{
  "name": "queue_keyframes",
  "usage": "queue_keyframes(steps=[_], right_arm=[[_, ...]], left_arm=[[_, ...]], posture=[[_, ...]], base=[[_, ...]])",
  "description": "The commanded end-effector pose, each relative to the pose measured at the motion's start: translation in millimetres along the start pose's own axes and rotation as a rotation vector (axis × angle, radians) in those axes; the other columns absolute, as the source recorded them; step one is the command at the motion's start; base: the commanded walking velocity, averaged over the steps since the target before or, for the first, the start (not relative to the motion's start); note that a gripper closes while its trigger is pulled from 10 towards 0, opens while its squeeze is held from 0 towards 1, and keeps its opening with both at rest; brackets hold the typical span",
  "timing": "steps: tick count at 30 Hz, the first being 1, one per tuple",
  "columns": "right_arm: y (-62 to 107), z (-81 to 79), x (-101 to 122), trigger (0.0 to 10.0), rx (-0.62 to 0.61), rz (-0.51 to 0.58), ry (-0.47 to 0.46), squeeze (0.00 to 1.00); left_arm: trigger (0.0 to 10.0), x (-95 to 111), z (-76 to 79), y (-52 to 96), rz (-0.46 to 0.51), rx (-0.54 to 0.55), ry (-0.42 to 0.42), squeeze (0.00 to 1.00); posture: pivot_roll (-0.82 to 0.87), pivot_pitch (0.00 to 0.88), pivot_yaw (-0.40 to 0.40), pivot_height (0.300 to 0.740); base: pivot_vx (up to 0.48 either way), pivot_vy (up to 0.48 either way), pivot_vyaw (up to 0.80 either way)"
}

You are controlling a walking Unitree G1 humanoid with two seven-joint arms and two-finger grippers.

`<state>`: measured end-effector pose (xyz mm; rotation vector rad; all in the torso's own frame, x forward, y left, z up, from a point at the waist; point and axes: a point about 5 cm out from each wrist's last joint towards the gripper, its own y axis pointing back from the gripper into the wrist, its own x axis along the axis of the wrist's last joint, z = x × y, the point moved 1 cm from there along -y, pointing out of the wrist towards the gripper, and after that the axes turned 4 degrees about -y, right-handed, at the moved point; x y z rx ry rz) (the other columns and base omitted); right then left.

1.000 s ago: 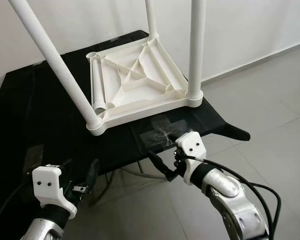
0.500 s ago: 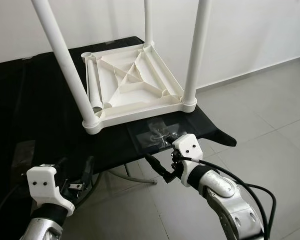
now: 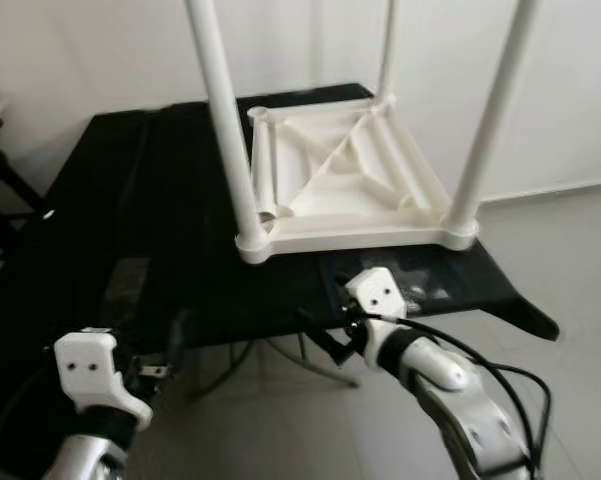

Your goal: Building children table

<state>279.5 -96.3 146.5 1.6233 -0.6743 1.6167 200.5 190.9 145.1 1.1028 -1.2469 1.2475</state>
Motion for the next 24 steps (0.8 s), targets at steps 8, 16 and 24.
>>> queue_keyframes(steps=[8,16,24], right_arm=[[-1.8,-0.8,1.3,10.0,0.019,0.021,-0.006,0.00],[-3.2,1.1,0.5,10.0,0.025,0.020,-0.003,0.00],[-3.1,1.1,-1.4,10.0,0.038,0.013,-0.002,0.00]], left_arm=[[10.0,-5.2,4.1,-0.6,-0.022,-0.034,-0.021,0.00],[10.0,-6.5,5.4,-2.5,-0.021,-0.037,-0.011,0.00],[10.0,-8.3,5.7,-2.4,-0.021,-0.035,-0.003,0.00]], posture=[[-0.07,0.099,0.012,0.740],[-0.07,0.096,0.009,0.740],[-0.07,0.089,0.007,0.740]], base=[[0.000,-0.299,0.00],[0.000,-0.467,0.00],[0.000,-0.465,0.00]])
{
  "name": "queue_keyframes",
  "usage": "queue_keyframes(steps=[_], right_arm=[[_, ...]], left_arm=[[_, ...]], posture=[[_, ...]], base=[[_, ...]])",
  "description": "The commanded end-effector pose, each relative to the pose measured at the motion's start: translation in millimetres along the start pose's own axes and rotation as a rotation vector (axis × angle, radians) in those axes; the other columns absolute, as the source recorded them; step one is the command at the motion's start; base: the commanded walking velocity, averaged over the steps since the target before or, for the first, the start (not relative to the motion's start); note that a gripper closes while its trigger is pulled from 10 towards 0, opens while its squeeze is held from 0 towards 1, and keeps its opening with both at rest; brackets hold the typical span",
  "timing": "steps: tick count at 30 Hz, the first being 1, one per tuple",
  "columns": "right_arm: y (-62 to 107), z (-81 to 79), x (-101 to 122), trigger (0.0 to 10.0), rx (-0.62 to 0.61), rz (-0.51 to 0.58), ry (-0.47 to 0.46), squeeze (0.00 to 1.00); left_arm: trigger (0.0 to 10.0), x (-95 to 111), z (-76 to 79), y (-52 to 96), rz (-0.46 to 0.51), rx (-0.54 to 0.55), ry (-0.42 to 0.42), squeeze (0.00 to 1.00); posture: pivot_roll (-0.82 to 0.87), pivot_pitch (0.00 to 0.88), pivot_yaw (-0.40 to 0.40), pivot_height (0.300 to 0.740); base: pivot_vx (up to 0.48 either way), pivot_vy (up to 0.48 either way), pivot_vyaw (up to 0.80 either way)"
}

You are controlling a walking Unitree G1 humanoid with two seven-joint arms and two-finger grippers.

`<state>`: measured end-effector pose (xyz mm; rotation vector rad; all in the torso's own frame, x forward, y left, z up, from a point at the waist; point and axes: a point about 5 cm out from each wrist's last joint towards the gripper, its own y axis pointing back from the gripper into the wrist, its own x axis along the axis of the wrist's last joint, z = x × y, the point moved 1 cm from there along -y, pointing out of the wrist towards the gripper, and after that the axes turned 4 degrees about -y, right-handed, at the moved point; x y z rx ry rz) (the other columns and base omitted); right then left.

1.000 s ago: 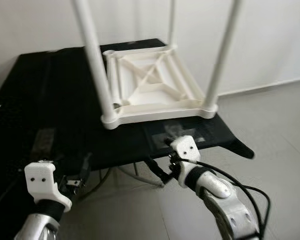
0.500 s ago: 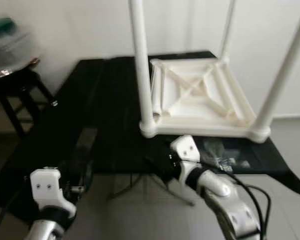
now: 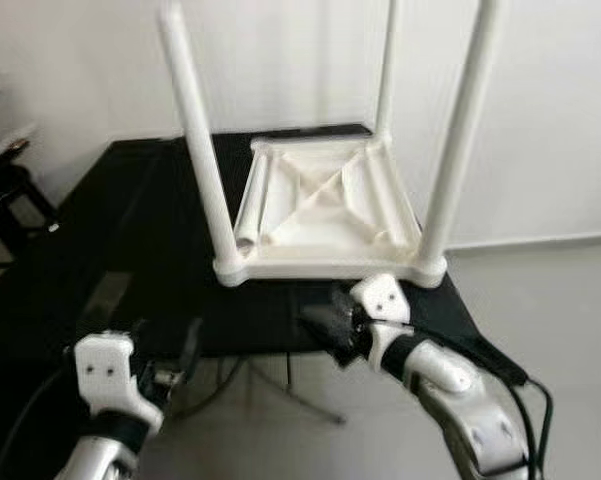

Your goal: Building children table

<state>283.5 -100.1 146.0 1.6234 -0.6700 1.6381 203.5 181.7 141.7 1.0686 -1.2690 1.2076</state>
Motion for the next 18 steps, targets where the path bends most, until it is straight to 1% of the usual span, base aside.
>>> queue_keyframes(steps=[1,18], right_arm=[[-2.1,-4.3,-0.7,10.0,0.024,0.003,-0.011,0.00],[-2.9,-6.6,-2.2,10.0,0.068,-0.005,-0.022,0.00]], left_arm=[[10.0,-4.2,-3.1,0.9,-0.018,0.015,-0.003,0.00],[10.0,-5.6,-2.8,-0.7,-0.021,0.004,0.005,0.00]], posture=[[-0.07,0.089,0.007,0.740],[-0.08,0.083,0.012,0.740]], base=[[0.000,-0.465,0.00],[0.000,-0.465,0.00]])
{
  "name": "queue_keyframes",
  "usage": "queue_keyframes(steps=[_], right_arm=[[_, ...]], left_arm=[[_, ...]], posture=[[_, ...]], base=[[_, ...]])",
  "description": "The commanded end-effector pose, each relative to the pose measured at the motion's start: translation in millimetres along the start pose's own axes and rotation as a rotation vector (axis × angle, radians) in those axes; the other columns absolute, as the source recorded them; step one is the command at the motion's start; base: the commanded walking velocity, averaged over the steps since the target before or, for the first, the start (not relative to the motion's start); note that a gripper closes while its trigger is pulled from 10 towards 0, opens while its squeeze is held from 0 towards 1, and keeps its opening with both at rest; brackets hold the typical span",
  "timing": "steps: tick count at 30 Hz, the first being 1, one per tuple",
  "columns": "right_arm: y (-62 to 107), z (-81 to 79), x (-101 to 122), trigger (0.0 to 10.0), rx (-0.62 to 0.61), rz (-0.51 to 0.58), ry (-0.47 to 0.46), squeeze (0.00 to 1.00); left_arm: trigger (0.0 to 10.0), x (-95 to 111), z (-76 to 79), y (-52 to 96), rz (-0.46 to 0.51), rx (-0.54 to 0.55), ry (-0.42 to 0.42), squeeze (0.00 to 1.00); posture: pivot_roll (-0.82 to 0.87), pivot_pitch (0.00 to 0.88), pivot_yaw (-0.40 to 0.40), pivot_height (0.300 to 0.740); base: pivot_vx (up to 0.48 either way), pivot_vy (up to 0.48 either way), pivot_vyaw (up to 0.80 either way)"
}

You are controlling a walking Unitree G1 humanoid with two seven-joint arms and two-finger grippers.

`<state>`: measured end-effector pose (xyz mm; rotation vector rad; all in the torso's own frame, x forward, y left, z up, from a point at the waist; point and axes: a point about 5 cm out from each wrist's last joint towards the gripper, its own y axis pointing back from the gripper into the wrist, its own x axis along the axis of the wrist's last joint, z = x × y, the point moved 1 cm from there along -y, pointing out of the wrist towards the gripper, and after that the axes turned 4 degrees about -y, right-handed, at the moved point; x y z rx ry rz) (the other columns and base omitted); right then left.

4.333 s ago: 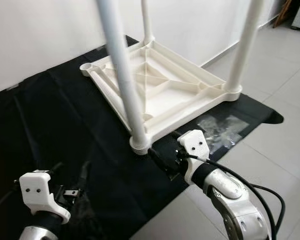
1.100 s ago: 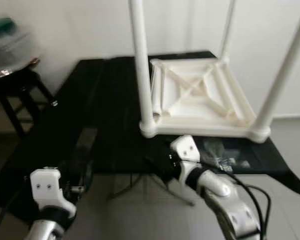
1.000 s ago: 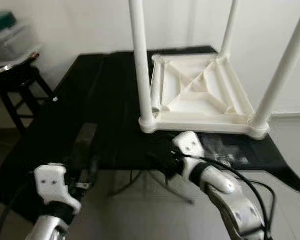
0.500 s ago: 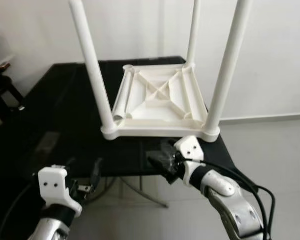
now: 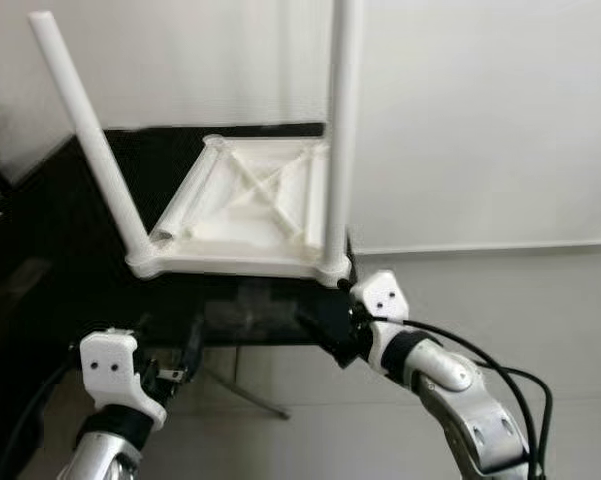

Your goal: Building children table

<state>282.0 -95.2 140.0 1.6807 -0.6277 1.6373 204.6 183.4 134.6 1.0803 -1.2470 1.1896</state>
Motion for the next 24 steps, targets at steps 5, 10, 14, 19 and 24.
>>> queue_keyframes(steps=[5,10,14,19,24], right_arm=[[-0.3,-1.2,3.5,10.0,0.025,0.012,0.001,0.00],[-0.4,-0.9,3.9,10.0,0.026,0.013,0.001,0.00],[-0.7,-0.8,4.0,10.0,0.025,0.014,-0.001,0.00],[-1.1,-0.7,4.0,10.0,0.023,0.015,-0.004,0.00],[-1.4,-0.2,4.2,10.0,0.020,0.016,-0.007,0.00]], left_arm=[[10.0,1.8,-0.5,-0.8,0.008,0.004,0.003,0.00],[10.0,1.9,-0.7,-1.0,0.006,0.005,0.002,0.00],[10.0,2.0,-1.0,-1.2,0.006,0.006,0.000,0.00],[10.0,2.2,-1.3,-1.5,0.006,0.005,-0.002,0.00],[10.0,2.5,-1.5,-1.9,0.006,0.004,-0.003,0.00]], posture=[[-0.08,0.084,0.012,0.740],[-0.08,0.086,0.012,0.740],[-0.08,0.087,0.012,0.740],[-0.08,0.088,0.013,0.740],[-0.08,0.089,0.014,0.740]], base=[[0.000,-0.465,0.00],[0.000,-0.432,0.00],[0.000,-0.349,0.00],[0.000,-0.327,0.00],[0.000,-0.288,0.00]])
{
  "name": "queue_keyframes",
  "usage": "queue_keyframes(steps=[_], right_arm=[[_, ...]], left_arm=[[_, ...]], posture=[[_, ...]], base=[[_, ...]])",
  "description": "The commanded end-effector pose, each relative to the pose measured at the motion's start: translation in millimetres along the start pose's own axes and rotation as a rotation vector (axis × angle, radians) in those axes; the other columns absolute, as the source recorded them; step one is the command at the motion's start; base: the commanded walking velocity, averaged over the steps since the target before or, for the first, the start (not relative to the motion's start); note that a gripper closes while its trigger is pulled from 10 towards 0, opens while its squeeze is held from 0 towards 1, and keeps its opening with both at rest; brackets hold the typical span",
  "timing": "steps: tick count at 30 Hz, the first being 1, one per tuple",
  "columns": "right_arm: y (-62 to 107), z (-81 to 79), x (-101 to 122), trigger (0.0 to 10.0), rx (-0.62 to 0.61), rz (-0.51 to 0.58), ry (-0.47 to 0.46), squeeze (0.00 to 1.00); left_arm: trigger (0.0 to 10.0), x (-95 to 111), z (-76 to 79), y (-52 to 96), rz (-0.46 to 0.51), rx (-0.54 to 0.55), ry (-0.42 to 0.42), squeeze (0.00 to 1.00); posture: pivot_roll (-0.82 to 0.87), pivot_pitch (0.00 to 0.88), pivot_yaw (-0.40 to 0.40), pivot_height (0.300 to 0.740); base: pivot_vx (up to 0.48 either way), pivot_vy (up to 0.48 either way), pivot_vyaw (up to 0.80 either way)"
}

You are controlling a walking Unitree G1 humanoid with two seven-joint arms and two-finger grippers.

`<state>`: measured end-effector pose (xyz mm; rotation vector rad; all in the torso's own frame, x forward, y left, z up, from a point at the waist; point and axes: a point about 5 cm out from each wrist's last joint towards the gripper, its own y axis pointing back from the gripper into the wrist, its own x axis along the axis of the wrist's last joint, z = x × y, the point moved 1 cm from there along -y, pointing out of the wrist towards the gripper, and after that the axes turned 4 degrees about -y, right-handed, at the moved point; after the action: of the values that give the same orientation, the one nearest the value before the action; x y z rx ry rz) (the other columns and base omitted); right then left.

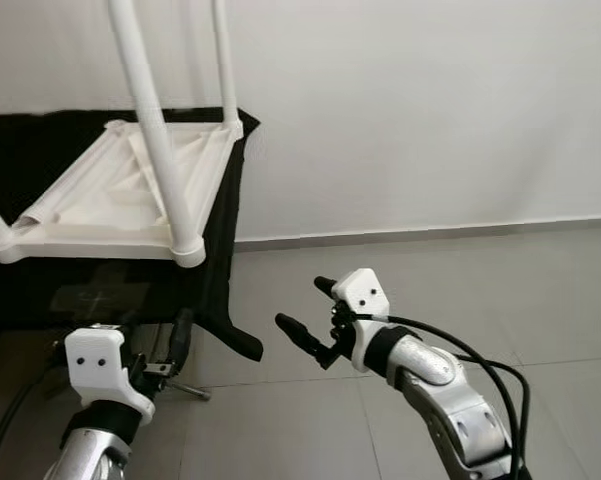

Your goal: Building children table

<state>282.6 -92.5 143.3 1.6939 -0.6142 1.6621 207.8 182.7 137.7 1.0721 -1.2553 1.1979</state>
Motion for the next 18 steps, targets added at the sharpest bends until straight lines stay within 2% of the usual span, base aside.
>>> queue_keyframes(steps=[1,18], right_arm=[[0.4,1.5,0.6,10.0,-0.006,0.008,-0.013,0.00],[0.8,5.7,0.9,10.0,-0.014,0.009,-0.014,0.00]], left_arm=[[10.0,-0.3,-2.0,1.4,-0.007,0.006,-0.005,0.00],[10.0,4.0,0.0,-5.3,0.006,0.034,-0.021,0.00]], posture=[[-0.08,0.089,0.014,0.740],[-0.10,0.092,0.013,0.740]], base=[[0.000,-0.247,0.00],[0.000,0.000,0.00]])
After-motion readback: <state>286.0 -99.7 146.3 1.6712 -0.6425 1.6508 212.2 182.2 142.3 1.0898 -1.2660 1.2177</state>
